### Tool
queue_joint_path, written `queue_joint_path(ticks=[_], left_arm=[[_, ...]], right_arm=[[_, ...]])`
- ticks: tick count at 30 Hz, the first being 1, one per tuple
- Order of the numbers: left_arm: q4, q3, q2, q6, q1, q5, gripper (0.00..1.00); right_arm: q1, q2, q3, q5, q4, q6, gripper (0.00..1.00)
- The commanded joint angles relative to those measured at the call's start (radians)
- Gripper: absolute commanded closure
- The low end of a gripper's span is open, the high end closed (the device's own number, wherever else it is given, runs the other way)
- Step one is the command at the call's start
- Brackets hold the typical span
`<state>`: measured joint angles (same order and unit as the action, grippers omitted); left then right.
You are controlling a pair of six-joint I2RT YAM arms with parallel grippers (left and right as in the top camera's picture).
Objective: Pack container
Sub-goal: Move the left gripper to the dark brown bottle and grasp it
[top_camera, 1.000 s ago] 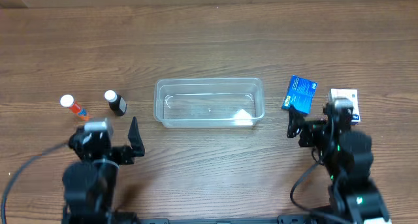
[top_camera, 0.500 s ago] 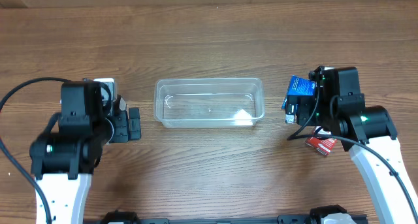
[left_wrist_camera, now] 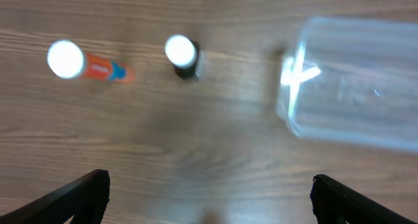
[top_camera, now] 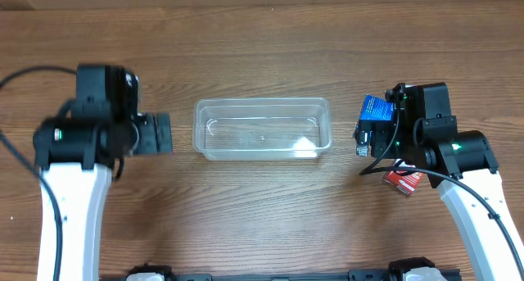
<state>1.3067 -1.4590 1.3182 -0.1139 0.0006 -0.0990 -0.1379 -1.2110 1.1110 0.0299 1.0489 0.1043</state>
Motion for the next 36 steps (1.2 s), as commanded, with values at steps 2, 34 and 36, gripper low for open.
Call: queue_joint_path(ticks=[2,34,36], left_arm=[[-0.018,-0.122,0.193,-0.022,0.074,-0.039,0.00],[-0.212,-0.107,0.579,0.039,0.140,0.008,0.23],[-0.217,-0.092,0.579,0.040,0.140,0.014,0.22]], right_arm=[[-0.003,0.007,0.028,0.010,-0.003,0.001,0.00],[-0.003,-0.088,0.027,0.009,-0.007,0.001,0.00],[-0.003,-0.088,0.027,0.009,-0.007,0.001,0.00]])
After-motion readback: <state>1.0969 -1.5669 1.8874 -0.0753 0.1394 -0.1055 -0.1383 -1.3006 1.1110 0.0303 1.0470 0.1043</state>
